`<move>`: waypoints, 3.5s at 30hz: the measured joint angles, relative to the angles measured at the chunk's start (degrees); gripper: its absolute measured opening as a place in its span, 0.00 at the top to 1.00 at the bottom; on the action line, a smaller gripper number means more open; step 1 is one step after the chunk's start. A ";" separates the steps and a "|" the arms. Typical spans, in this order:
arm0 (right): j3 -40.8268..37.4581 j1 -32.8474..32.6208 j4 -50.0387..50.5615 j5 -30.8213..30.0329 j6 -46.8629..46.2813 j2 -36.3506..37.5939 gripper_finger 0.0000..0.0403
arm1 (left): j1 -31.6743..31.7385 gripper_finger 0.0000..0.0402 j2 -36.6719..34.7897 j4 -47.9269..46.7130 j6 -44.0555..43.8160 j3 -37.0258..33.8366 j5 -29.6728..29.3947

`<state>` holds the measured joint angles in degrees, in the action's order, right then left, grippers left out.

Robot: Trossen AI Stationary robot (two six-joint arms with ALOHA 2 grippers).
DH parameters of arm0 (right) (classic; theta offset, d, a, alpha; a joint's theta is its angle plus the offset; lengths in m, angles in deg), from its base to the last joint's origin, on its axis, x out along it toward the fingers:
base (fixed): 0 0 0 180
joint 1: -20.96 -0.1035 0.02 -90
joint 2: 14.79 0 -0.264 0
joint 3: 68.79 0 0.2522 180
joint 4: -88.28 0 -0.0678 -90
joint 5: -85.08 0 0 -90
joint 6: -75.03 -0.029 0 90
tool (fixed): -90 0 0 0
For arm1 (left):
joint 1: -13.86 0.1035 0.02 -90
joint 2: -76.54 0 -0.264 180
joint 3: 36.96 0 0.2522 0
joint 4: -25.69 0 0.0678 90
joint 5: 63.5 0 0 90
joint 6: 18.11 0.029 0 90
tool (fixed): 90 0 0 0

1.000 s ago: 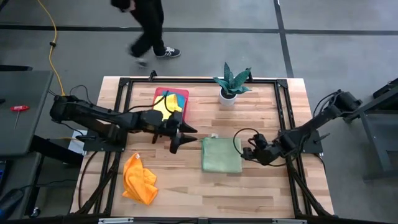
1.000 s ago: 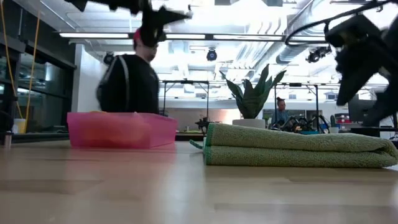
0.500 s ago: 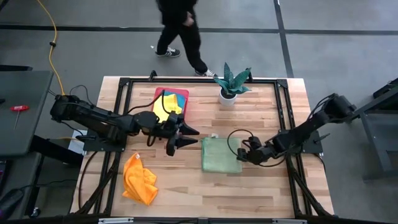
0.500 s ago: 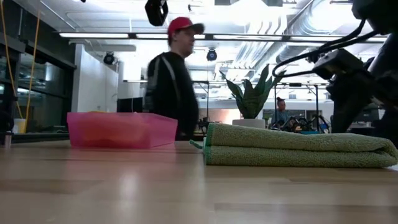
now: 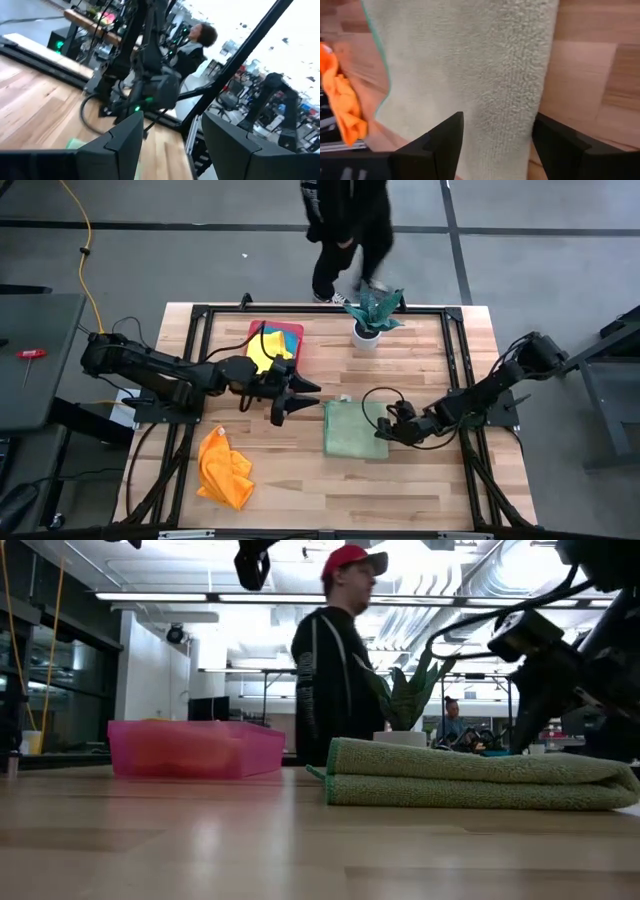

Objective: Fold microfiber towels
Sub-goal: Fold the green microfiber towel

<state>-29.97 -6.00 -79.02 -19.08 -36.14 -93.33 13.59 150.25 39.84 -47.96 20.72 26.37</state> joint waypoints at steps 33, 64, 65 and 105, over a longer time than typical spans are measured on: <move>2.86 -0.57 33.04 4.96 3.09 19.72 1.00 | -6.10 0.53 39.96 -5.54 1.92 20.68 -5.21; 14.05 1.02 15.62 0.55 5.60 -0.39 1.00 | -6.47 1.00 53.66 -10.94 3.96 28.23 -6.69; 14.25 1.13 14.85 0.35 5.59 -1.14 1.00 | -6.47 1.00 53.68 -10.98 3.93 28.27 -6.62; 18.36 2.32 25.11 -9.80 3.88 -0.96 0.46 | -2.20 1.00 39.33 -39.14 22.50 26.76 -8.02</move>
<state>-11.61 -3.68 -53.92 -28.89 -32.27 -94.29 11.38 189.57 0.70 -25.46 47.48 18.35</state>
